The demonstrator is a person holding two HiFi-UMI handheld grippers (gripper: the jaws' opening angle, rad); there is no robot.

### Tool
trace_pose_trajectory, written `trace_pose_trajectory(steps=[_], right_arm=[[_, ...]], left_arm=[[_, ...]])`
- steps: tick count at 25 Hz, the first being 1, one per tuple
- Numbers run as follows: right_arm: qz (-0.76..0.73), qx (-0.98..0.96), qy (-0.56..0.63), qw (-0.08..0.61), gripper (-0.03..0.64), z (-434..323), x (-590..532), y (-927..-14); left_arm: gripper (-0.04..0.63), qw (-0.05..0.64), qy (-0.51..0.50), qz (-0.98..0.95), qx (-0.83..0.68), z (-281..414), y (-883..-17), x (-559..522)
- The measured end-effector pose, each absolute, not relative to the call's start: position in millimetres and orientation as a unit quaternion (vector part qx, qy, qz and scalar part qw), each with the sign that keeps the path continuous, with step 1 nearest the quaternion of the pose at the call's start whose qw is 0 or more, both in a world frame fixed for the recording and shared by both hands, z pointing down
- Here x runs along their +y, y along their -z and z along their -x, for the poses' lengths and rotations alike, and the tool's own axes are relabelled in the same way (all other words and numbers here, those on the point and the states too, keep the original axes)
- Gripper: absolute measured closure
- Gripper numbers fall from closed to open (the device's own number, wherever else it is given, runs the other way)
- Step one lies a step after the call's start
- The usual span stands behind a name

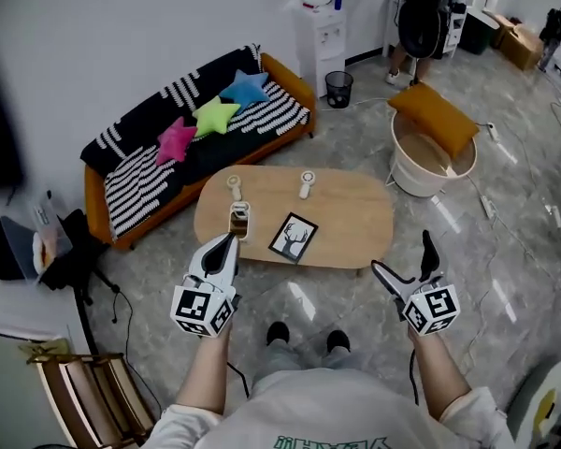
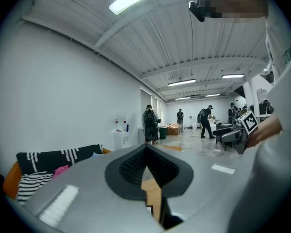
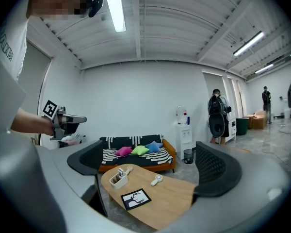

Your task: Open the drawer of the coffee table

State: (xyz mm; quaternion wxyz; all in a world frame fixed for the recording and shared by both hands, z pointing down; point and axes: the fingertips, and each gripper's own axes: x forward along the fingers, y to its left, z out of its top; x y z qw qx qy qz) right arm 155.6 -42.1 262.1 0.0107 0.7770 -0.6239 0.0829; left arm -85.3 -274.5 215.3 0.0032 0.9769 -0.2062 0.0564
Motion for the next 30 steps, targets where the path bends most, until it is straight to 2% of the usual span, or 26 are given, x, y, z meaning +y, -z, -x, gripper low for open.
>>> trace_pose_trajectory(steps=[16, 30], right_arm=[[-0.849, -0.514, -0.12, 0.008, 0.034, -103, -63, -286], [-0.84, -0.521, -0.149, -0.005, 0.035, -141, -36, -329]], left_arm=[[0.597, 0.013, -0.062, -0.996, -0.066, 55, -239, -353], [0.597, 0.018, -0.078, -0.994, -0.08, 32, -258, -309]])
